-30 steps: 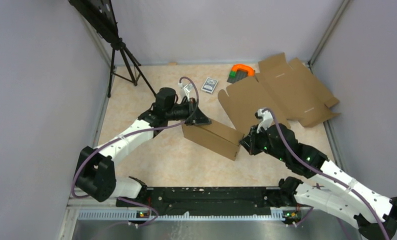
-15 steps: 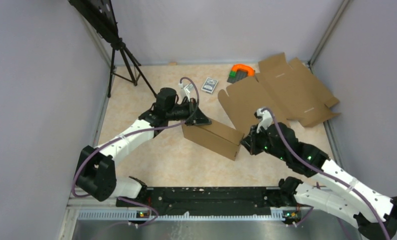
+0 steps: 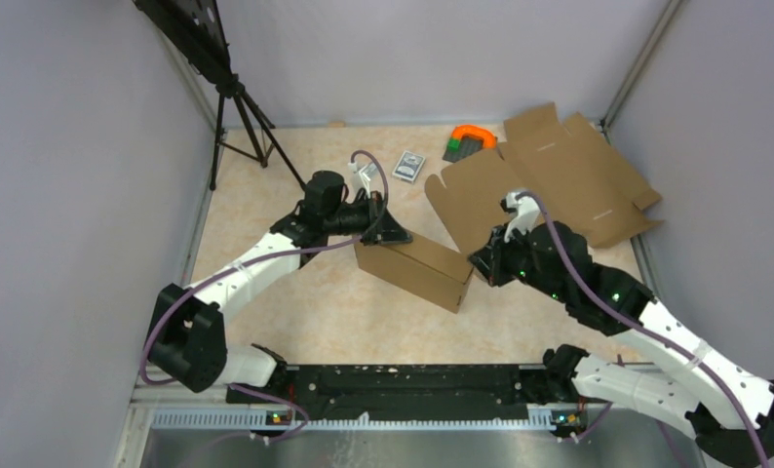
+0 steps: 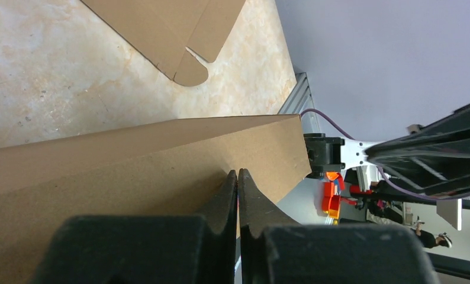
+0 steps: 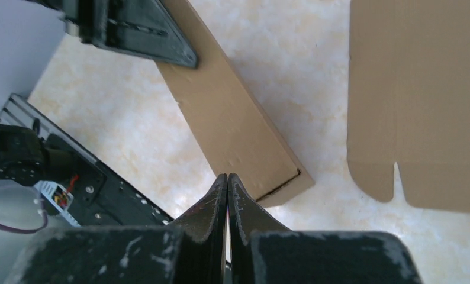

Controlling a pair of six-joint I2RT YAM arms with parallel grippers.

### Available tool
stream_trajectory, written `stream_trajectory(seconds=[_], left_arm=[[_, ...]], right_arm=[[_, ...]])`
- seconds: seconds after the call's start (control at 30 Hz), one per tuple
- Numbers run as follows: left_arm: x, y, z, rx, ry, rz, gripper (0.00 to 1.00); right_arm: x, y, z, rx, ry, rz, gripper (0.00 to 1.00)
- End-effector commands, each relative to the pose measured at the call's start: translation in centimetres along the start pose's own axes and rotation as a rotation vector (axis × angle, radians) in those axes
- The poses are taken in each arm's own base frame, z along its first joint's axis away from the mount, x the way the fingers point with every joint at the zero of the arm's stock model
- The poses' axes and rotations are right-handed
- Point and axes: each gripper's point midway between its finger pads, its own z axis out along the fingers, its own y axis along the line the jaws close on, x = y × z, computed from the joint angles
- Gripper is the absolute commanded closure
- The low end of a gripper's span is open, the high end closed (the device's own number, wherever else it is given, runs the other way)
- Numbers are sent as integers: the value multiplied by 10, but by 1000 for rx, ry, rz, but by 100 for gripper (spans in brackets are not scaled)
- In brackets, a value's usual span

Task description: Fold the paper box

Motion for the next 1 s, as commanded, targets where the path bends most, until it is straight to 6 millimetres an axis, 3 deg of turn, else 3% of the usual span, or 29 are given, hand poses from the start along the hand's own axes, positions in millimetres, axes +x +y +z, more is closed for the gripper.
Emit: stream_trajectory(seconds=[0.0,0.17,0.27,0.33,0.53,0.63,0.87,0.97], left_arm=[[-7,-8,2,13,-6,26,100],[-6,-8,2,11,-4,26,100],[-5,-8,2,11,0,24,100],[-5,-7,2,10,1,25,100],[-7,-8,4,14,4,24,100],[-7,-8,5,16,7,25,100],[-5,-6,5,11,12,19,100],[-4,-6,5,11,14,21,100]], right_arm=[[-22,5,-1,-10,-58,-22,100],[35,-8,24,2,64,8,100],[48,-10,26,0,90,20,100],[40,-10,23,6,66,12,100],[-14,2,9,9,-6,-52,100],[-22,11,5,-27,-22,-46,100],[46,-8,22,-11,94,11,100],[57,-13,28,-1,113,3,100]])
